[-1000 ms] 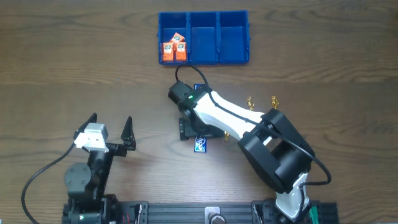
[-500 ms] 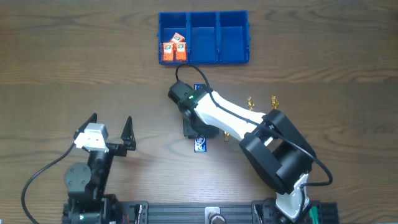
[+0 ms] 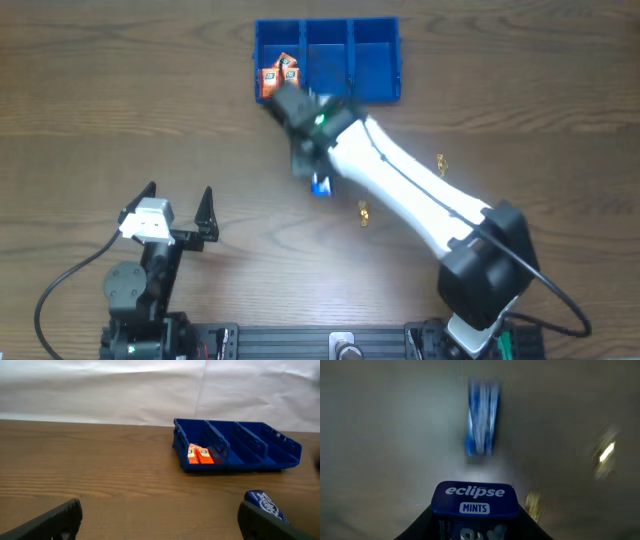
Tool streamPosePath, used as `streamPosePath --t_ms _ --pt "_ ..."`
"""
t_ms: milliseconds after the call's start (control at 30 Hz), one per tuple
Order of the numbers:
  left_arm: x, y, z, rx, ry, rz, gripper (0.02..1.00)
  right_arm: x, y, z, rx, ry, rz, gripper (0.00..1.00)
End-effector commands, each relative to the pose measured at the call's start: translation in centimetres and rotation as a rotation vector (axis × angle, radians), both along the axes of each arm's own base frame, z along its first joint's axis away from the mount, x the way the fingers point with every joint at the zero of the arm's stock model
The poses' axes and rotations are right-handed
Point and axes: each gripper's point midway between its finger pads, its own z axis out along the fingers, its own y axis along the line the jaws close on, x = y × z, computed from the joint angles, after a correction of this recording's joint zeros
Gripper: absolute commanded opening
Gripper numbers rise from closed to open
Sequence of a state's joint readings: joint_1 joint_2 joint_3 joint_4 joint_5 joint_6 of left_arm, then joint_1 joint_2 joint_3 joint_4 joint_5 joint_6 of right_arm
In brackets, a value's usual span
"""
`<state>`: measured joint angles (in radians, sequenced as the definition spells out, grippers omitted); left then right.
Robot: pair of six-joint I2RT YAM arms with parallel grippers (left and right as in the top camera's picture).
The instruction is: Sort Candies Into Trays
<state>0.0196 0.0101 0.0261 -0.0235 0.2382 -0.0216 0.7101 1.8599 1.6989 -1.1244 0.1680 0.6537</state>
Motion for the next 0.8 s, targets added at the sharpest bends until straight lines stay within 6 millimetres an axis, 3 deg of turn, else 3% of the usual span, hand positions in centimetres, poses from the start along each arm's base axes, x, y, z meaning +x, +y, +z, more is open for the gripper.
streamPosePath --t_ms 33,167,300,433,533,800 --pt "-0.1 -0.2 -1.6 0.007 0.043 -0.017 0.998 7.4 -3.2 8.9 -0.005 -0.296 -0.063 0.088" --pt "-0.1 -0.2 -1.6 0.007 0.043 -0.017 0.996 12.4 -4.0 12.7 0.018 -0.494 -0.097 0.091" --pt "-0.1 -0.2 -1.6 0.007 0.043 -0.017 0.996 16.8 -3.3 13.3 0.043 -0.626 -0.080 0.091" --pt "-0.1 -0.2 -1.6 0.007 0.043 -0.017 0.996 20.0 -1.9 11.1 0.035 -0.680 -0.055 0.091" --pt "-0.1 -0.2 -1.6 0.007 0.043 -0.017 0.998 21.7 -1.2 8.0 0.000 -0.672 -0.045 0.077" --pt "-0.1 -0.2 -1.6 0.007 0.043 -0.017 0.998 23.5 -1.7 2.6 -0.076 -0.628 -0.055 0.075"
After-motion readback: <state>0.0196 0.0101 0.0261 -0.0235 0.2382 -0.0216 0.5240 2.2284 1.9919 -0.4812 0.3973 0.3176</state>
